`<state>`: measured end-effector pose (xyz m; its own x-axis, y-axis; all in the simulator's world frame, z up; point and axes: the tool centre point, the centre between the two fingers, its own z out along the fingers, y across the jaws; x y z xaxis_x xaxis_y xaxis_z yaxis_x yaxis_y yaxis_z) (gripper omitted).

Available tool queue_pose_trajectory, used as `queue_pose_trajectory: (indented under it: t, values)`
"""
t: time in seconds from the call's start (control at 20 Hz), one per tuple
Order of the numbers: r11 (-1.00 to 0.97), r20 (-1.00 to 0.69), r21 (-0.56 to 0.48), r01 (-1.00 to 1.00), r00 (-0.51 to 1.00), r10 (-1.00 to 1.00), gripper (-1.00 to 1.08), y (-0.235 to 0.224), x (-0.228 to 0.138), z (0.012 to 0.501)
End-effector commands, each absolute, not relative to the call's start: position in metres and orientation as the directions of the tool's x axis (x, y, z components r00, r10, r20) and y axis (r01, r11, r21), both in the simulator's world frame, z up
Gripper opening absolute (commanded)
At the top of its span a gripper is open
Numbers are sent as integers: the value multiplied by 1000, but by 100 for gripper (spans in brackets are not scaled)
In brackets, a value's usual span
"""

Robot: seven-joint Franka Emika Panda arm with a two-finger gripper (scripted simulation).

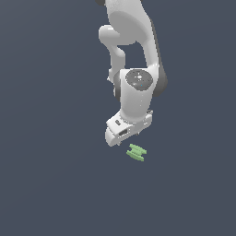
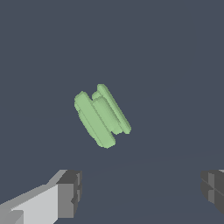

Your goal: Pick up the object and move it to a goal position.

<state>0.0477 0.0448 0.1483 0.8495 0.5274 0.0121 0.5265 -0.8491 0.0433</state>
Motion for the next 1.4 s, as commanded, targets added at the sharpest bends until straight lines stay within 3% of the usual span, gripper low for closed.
queue_pose_trajectory:
  t: [0.0,0.75,1.35]
  values:
    - [-804,6,39,593,804,594,100,52,51,140]
    - [-516,-3,7,857,516,857,100,86,64,96]
    - [-452,0,0,892,452,892,100,93,66,88]
